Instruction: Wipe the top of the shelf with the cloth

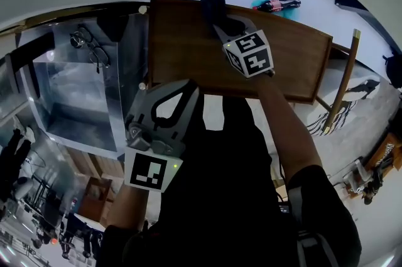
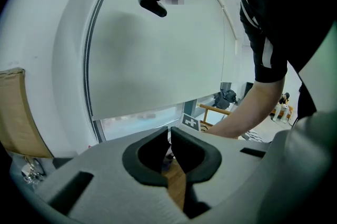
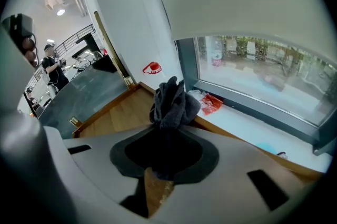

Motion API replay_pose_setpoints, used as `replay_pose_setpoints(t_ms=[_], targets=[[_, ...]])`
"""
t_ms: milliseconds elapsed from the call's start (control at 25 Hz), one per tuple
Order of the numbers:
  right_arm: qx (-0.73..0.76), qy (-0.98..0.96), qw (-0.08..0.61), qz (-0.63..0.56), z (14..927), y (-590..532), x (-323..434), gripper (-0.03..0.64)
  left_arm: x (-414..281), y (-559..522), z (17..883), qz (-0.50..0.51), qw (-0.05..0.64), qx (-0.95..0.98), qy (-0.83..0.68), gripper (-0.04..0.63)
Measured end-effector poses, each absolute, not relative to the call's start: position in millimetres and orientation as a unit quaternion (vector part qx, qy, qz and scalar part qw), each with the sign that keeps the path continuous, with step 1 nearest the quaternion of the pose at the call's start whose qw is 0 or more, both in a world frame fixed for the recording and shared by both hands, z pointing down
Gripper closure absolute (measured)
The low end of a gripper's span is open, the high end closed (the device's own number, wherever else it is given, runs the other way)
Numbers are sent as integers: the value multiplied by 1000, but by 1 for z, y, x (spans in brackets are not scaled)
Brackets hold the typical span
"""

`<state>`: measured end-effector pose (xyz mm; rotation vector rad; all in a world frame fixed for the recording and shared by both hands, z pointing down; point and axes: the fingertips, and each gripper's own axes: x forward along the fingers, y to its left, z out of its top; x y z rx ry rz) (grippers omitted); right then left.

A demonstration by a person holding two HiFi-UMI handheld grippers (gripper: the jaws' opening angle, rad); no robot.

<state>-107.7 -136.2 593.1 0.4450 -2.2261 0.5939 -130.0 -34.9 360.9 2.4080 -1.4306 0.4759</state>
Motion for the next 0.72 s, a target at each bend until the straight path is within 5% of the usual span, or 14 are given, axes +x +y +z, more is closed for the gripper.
replay_pose_setpoints(t_ms=[720], targets=[[246, -851, 389, 255, 596, -163, 4, 534, -49, -63, 358, 177, 134, 868, -444, 561]])
